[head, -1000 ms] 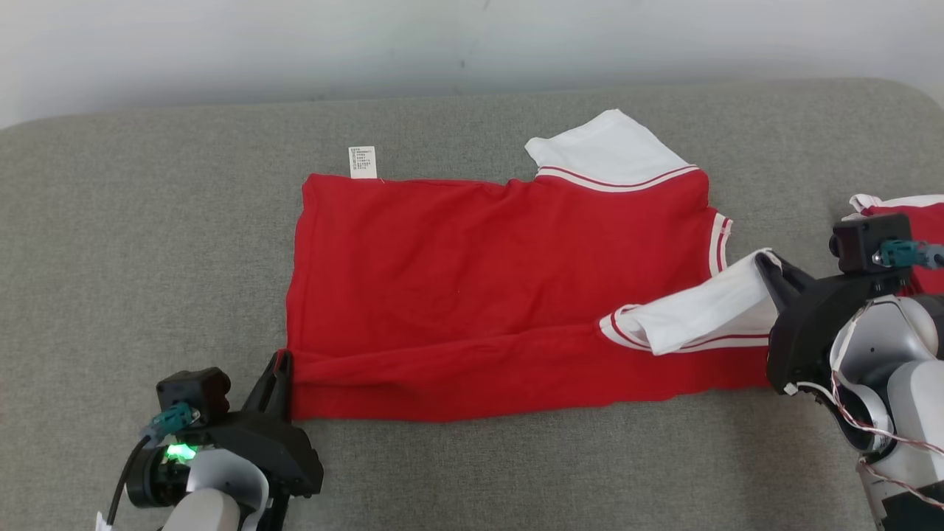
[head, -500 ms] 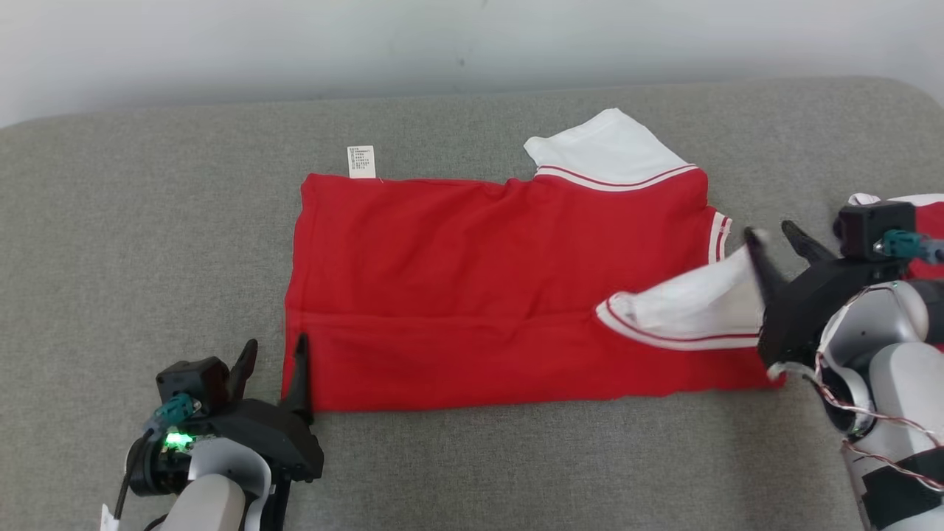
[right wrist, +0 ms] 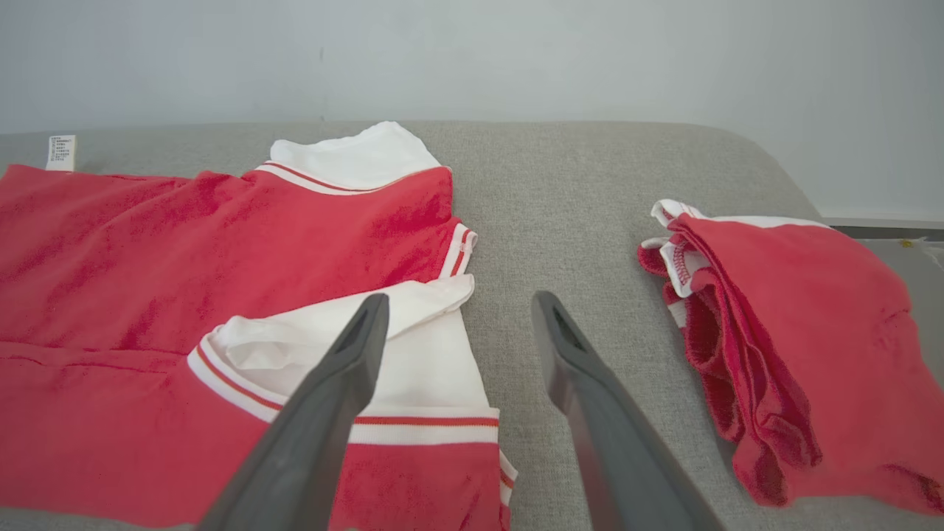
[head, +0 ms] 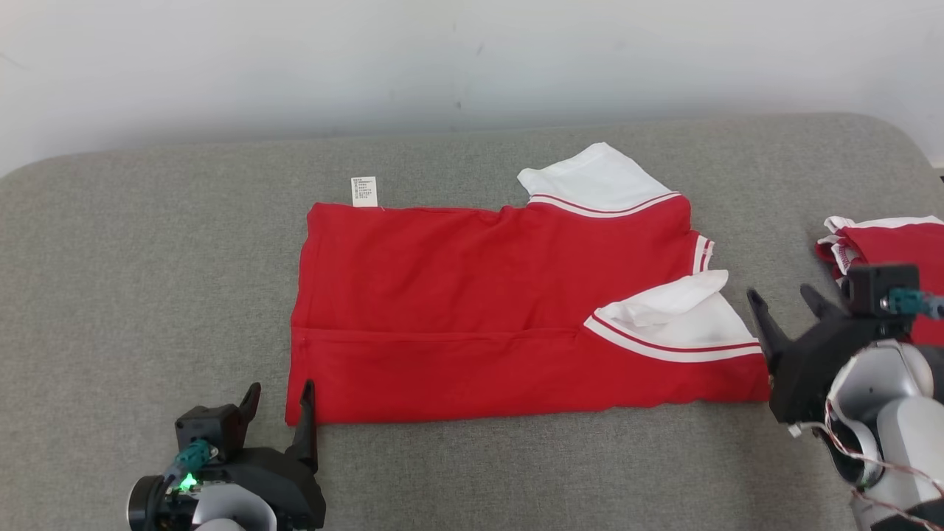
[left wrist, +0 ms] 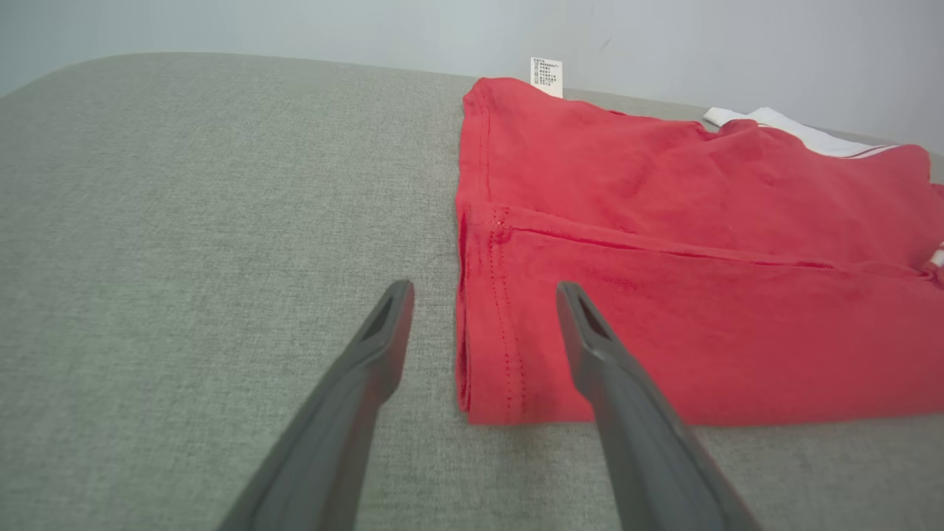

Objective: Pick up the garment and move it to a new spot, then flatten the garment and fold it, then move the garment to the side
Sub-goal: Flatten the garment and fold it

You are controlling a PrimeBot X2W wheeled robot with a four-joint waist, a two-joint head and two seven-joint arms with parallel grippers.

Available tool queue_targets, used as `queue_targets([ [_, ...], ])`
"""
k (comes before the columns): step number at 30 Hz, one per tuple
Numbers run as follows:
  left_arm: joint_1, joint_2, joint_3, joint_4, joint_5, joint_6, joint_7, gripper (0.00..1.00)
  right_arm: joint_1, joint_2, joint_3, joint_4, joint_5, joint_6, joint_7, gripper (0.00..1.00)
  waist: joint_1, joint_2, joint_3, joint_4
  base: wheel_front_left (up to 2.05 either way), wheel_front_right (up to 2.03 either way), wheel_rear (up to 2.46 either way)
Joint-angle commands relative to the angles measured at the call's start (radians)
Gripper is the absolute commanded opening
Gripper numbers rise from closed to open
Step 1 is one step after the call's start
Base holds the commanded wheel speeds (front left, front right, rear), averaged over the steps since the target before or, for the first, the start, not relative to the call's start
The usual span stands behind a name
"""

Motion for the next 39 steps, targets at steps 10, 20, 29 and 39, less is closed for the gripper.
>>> queue_targets([
  [10, -0.049, 0.025, -0.068, 0.020, 0.098, 0.062, 0.050, 1.00, 0.039, 0.042, -0.054, 0.055, -0.044, -0.002, 0.085, 1.00, 0.0001, 0.0000, 0.045, -0.016, 0.00, 0.00, 0.00],
  [20, -0.087, 0.016, -0.091, 0.085, 0.109, 0.078, 0.087, 1.00, -0.027, 0.084, -0.052, 0.202, -0.063, -0.002, 0.122, 1.00, 0.0001, 0.0000, 0.096, -0.003, 0.00, 0.00, 0.00],
  [29, -0.072, -0.001, -0.106, 0.126, 0.073, 0.053, 0.100, 0.00, -0.012, 0.095, -0.034, 0.269, -0.013, -0.001, 0.110, 0.00, 0.0001, 0.0000, 0.093, 0.011, 0.00, 0.00, 0.00],
  [39, 0.017, 0.018, -0.105, 0.046, 0.051, 0.049, 0.086, 0.00, 0.099, 0.078, -0.086, 0.092, 0.063, -0.001, 0.095, 0.00, 0.0001, 0.0000, 0.021, 0.004, 0.00, 0.00, 0.00],
])
